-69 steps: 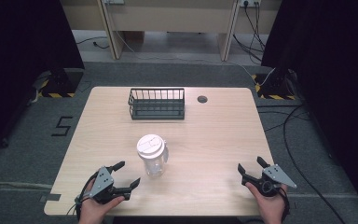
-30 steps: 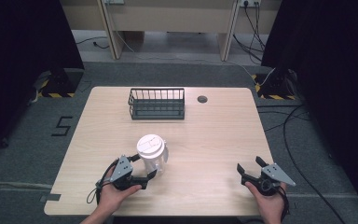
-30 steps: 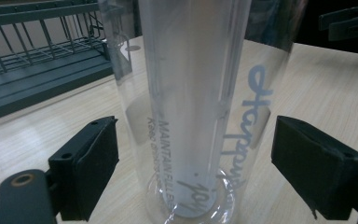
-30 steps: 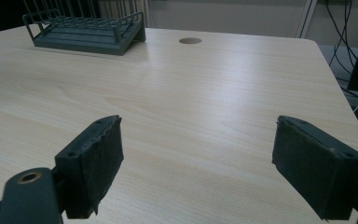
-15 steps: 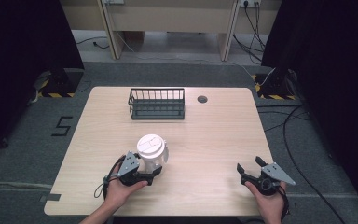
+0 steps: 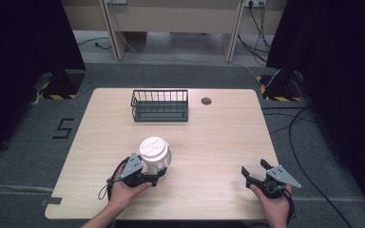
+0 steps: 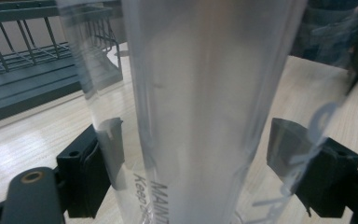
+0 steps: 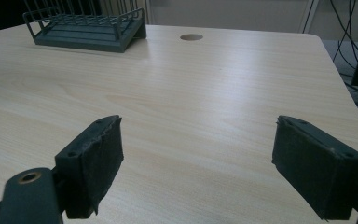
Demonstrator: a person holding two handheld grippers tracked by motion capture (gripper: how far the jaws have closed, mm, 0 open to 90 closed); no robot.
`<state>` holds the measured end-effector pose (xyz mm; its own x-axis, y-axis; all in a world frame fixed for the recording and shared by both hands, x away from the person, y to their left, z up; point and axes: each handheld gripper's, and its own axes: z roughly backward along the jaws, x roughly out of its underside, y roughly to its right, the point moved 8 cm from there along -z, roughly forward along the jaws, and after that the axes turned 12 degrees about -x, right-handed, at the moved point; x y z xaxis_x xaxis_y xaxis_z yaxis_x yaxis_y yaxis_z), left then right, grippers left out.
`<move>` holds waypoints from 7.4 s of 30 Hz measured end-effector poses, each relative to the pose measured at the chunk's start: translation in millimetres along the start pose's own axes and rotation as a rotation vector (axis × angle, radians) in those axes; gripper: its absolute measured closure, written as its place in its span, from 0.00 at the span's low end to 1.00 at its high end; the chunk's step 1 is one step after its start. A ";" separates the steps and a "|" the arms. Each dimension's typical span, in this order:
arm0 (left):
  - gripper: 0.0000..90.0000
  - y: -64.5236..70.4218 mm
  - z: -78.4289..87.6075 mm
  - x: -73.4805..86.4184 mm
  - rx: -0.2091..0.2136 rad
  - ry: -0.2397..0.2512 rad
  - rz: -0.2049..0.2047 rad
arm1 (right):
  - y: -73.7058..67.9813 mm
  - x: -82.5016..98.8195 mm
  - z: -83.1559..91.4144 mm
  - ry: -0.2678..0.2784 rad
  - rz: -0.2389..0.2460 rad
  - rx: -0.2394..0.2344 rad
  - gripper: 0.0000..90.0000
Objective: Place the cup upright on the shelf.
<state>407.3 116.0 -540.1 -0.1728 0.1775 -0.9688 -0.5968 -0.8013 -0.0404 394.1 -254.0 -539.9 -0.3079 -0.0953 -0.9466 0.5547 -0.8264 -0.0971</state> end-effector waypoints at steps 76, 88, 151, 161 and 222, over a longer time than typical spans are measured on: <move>0.20 -44.4 -39.8 -78.7 -0.081 0.060 -0.034 | 0.2 -0.2 0.7 0.007 -0.014 -0.002 0.19; 0.20 -57.7 -48.3 -84.1 -0.104 0.054 -0.031 | 0.3 -0.1 0.7 0.006 -0.014 -0.005 0.19; 0.20 -108.4 -97.7 -127.8 -0.223 0.072 0.005 | -1.6 0.2 -0.2 -0.001 -0.010 -0.008 0.20; 0.20 -116.3 -102.9 -137.9 -0.235 0.073 0.004 | -1.8 0.3 -0.3 -0.004 -0.008 -0.010 0.20; 0.20 -156.6 -171.5 -158.7 -0.338 0.018 0.063 | -4.4 0.6 0.5 0.002 -0.011 -0.031 0.20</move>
<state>662.5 115.4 -422.0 -0.1853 0.1136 -0.9761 -0.2913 -0.9550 -0.0558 391.0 -250.7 -539.8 -0.3126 -0.0849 -0.9461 0.5749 -0.8098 -0.1173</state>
